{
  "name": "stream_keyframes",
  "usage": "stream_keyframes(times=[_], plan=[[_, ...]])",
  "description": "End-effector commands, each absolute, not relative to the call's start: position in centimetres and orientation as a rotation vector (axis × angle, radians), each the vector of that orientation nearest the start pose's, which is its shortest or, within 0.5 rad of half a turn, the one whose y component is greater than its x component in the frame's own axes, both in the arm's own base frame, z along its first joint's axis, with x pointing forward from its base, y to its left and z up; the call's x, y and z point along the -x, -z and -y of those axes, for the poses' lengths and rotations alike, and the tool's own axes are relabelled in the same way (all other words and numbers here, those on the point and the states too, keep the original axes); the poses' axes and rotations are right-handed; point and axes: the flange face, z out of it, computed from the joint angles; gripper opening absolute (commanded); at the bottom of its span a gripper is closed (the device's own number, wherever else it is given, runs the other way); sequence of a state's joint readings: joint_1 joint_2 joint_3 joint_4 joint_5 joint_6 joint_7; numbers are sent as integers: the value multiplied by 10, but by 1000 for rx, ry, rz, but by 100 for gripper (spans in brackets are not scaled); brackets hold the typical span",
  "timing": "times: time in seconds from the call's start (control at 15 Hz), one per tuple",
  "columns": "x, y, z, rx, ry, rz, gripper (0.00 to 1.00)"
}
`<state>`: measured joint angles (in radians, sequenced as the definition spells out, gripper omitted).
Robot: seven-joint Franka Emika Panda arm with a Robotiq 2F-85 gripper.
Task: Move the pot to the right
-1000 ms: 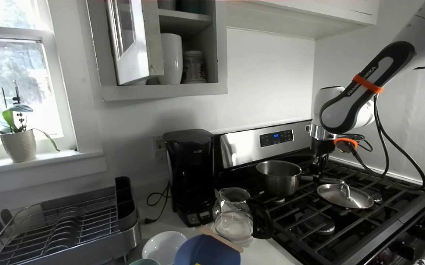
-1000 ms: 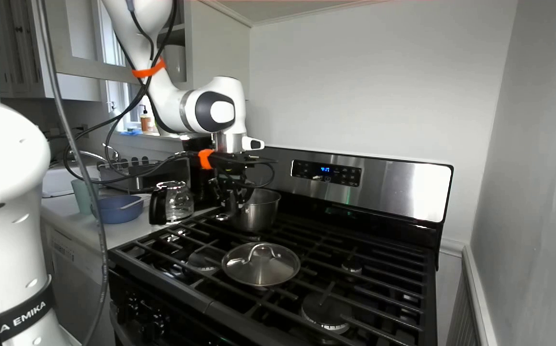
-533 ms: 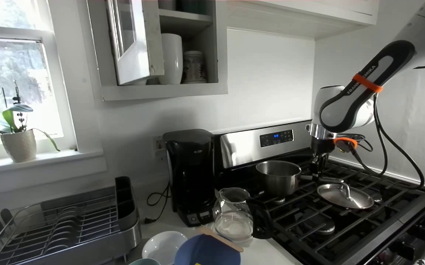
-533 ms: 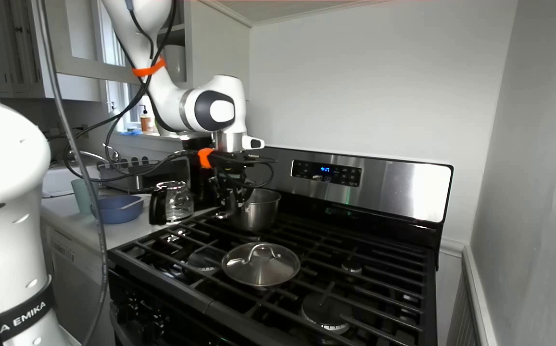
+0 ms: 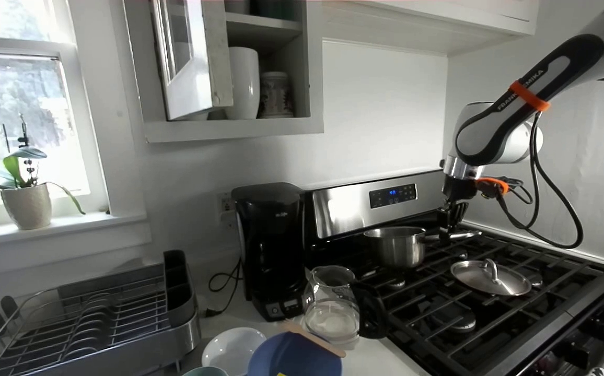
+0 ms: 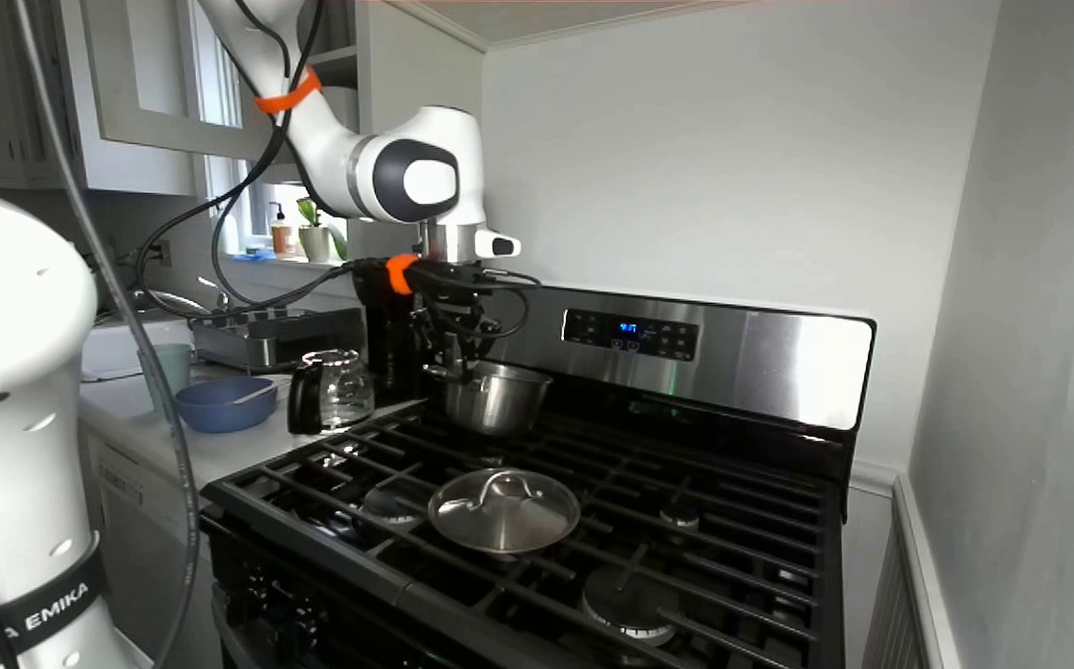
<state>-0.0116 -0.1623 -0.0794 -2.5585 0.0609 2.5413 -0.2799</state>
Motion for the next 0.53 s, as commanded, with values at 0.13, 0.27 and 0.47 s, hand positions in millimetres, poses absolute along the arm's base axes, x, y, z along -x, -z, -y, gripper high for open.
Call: stream_keyframes(times=[0.13, 0.27, 0.47], plan=[[-444, -330, 44, 3107, 196, 215, 8], [-440, -320, 43, 3112, 160, 222, 8], [-435, -306, 43, 3114, 121, 223, 8]])
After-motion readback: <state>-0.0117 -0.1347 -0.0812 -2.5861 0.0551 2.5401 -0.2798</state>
